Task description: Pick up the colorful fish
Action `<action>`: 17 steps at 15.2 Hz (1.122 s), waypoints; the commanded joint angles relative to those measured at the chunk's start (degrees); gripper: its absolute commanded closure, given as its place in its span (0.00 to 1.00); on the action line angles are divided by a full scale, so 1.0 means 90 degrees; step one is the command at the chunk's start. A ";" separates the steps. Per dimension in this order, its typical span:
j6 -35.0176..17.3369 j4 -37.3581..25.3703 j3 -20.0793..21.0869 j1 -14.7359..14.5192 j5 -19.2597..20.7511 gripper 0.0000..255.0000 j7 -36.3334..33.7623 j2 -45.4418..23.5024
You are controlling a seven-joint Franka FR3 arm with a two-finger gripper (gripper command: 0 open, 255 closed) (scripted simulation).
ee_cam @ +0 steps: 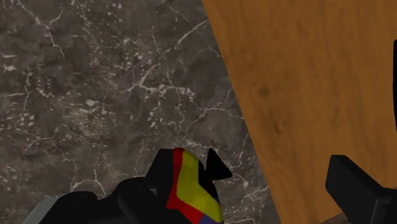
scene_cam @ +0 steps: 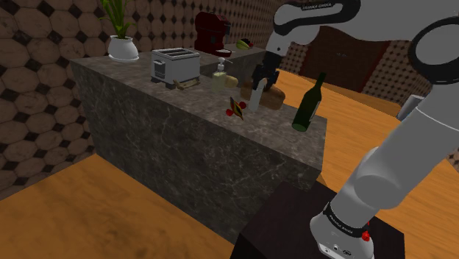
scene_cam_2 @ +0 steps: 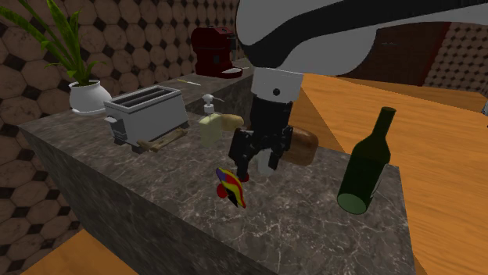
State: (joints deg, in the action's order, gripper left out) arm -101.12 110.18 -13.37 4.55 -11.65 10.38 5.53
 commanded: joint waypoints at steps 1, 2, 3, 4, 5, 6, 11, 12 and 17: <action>0.0036 -0.0444 -0.0124 0.0071 -0.0187 0.00 0.0198 -0.0563; 0.0061 -0.0653 -0.0172 0.0118 -0.0282 0.00 0.0290 -0.0826; 0.0093 -0.0872 -0.0214 0.0171 -0.0380 0.00 0.0378 -0.1092; 0.0134 -0.1100 -0.0250 0.0230 -0.0478 0.00 0.0461 -0.1360; 0.0182 -0.1339 -0.0281 0.0293 -0.0578 0.00 0.0540 -0.1633; 0.0238 -0.1588 -0.0305 0.0363 -0.0678 0.00 0.0614 -0.1908; 0.0636 -0.3032 -0.0330 0.0801 -0.1156 0.00 0.0870 -0.3346; 0.0740 -0.3370 -0.0320 0.0903 -0.1244 0.00 0.0894 -0.3651; 0.0900 -0.4188 -0.0257 0.1176 -0.1455 0.00 0.0952 -0.4476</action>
State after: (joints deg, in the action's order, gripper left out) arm -92.61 72.62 -15.75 15.00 -24.56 18.76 -34.11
